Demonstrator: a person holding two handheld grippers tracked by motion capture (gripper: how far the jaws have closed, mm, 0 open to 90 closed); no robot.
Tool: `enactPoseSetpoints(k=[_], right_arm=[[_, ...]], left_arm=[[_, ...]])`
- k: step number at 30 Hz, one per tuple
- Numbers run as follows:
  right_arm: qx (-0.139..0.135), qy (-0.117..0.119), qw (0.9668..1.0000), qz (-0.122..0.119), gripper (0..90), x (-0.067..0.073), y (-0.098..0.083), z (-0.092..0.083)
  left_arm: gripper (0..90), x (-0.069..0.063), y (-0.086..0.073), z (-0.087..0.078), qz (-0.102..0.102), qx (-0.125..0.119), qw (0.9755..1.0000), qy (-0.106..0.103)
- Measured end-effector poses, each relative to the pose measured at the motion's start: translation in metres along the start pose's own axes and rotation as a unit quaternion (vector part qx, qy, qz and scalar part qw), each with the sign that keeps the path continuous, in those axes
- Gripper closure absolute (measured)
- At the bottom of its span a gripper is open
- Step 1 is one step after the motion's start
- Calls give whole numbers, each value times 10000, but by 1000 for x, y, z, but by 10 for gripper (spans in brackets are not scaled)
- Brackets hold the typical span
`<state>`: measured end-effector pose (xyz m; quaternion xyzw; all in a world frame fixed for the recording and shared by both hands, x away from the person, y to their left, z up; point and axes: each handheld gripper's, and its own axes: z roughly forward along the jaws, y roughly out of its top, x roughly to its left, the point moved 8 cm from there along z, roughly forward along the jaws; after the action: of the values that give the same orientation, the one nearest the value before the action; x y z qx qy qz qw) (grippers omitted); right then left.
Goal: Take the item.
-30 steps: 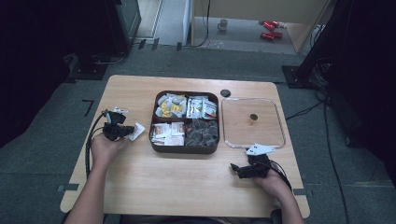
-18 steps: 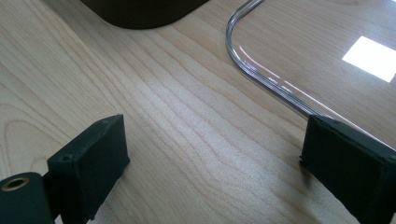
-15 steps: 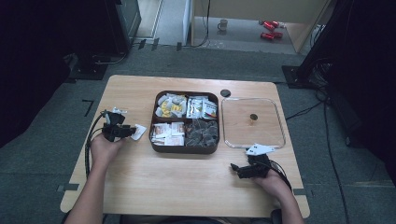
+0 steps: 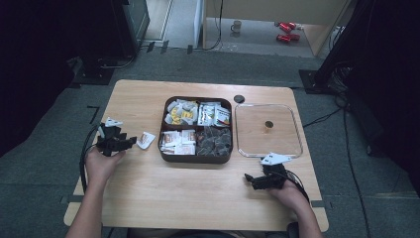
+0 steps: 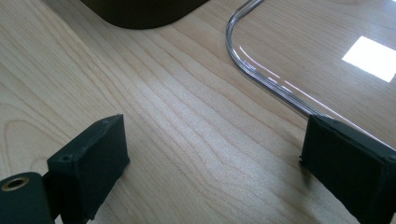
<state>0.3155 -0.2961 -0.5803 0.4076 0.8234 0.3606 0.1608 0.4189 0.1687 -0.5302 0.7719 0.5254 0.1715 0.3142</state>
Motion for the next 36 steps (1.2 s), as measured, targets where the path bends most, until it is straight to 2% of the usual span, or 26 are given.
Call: enactPoseSetpoints(k=[9, 12, 16, 23, 27, 32, 35, 36], right_arm=[[4, -1, 10000, -2, 71, 0, 0, 0], [4, -1, 10000, -3, 71, 0, 0, 0], [5, 0, 10000, -2, 71, 0, 0, 0], [2, -1, 10000, -2, 70, 0, 0, 0], [0, -2, 10000, -6, 70, 0, 0, 0], [-6, -3, 10000, -20, 70, 0, 0, 0], [-2, -2, 10000, -13, 71, 0, 0, 0], [-2, -2, 10000, -13, 71, 0, 0, 0]], left_arm=[[490, 8, -23, -3, -82, -60, 9999, 106], [489, 8, -28, -5, -121, -107, 9998, 83], [477, 9, -39, -5, -68, -118, 9998, 129], [451, 13, -46, -6, 48, -224, 9994, 247], [442, 14, -52, -4, -3, -169, 9996, 243], [420, 14, -57, -4, 20, -294, 9993, 233], [359, 13, -59, -2, 190, -493, 9983, 257], [342, 13, -59, -2, 190, -493, 9983, 257]])
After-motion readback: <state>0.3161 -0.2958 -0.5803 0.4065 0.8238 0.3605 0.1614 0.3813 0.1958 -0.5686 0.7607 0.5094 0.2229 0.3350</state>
